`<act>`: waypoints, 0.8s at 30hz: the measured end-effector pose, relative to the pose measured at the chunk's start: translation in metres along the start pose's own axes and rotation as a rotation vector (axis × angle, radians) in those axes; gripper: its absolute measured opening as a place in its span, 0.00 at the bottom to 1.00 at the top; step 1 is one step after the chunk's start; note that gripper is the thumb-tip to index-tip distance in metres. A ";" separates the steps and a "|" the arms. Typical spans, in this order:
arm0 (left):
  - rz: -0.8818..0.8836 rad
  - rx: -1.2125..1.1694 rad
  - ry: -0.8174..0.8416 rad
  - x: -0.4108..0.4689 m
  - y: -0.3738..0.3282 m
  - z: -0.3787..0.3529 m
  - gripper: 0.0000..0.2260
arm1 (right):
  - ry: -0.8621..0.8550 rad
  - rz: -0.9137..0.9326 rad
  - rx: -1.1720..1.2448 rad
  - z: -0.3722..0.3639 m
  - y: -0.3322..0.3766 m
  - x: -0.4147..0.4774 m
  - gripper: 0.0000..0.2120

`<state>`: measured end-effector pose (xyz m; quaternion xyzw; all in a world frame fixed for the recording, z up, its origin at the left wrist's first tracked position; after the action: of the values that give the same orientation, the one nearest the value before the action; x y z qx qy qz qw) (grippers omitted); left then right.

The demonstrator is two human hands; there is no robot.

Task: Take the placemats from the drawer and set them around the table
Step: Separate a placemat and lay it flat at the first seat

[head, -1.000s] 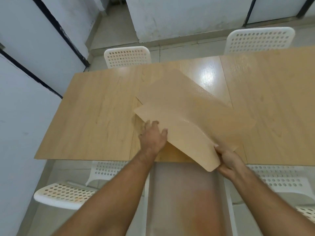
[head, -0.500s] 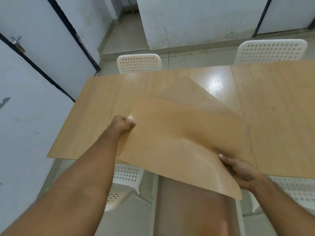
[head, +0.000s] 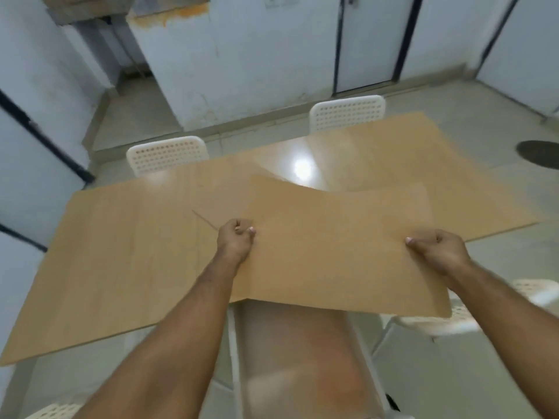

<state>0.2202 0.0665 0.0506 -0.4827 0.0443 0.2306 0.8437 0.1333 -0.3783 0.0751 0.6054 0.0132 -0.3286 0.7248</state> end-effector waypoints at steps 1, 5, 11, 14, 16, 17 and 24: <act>-0.008 -0.026 0.010 -0.012 -0.009 -0.016 0.18 | -0.022 0.014 -0.009 0.022 0.002 0.002 0.09; -0.051 -0.135 0.019 -0.052 -0.046 -0.082 0.13 | -0.103 0.036 -0.035 0.102 -0.004 0.031 0.06; -0.088 -0.247 -0.037 -0.103 -0.115 -0.177 0.05 | -0.101 0.069 -0.032 0.206 -0.008 0.101 0.03; -0.060 -0.280 -0.087 -0.128 -0.138 -0.218 0.05 | -0.067 0.060 -0.031 0.248 0.003 0.134 0.05; -0.045 -0.300 -0.104 -0.139 -0.150 -0.237 0.04 | -0.066 0.054 -0.031 0.269 0.011 0.153 0.06; -0.036 -0.304 -0.120 -0.142 -0.154 -0.244 0.05 | -0.071 0.057 -0.038 0.277 0.014 0.163 0.07; 0.040 -0.314 -0.169 -0.116 -0.167 -0.285 0.10 | -0.074 0.103 -0.105 0.287 0.037 0.233 0.08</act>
<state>0.2310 -0.2831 0.0668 -0.5865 -0.0539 0.2912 0.7539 0.2258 -0.7381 0.0866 0.5538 -0.0276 -0.3119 0.7715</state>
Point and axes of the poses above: each hand's wrist, its own x-axis towards the middle knuckle, its own z-axis out of the back of the hand, y = z × x, the point moved 7 cm from there along x, towards the middle knuckle, and after that the axes turned 3 degrees about x, right-handed, at the moved point
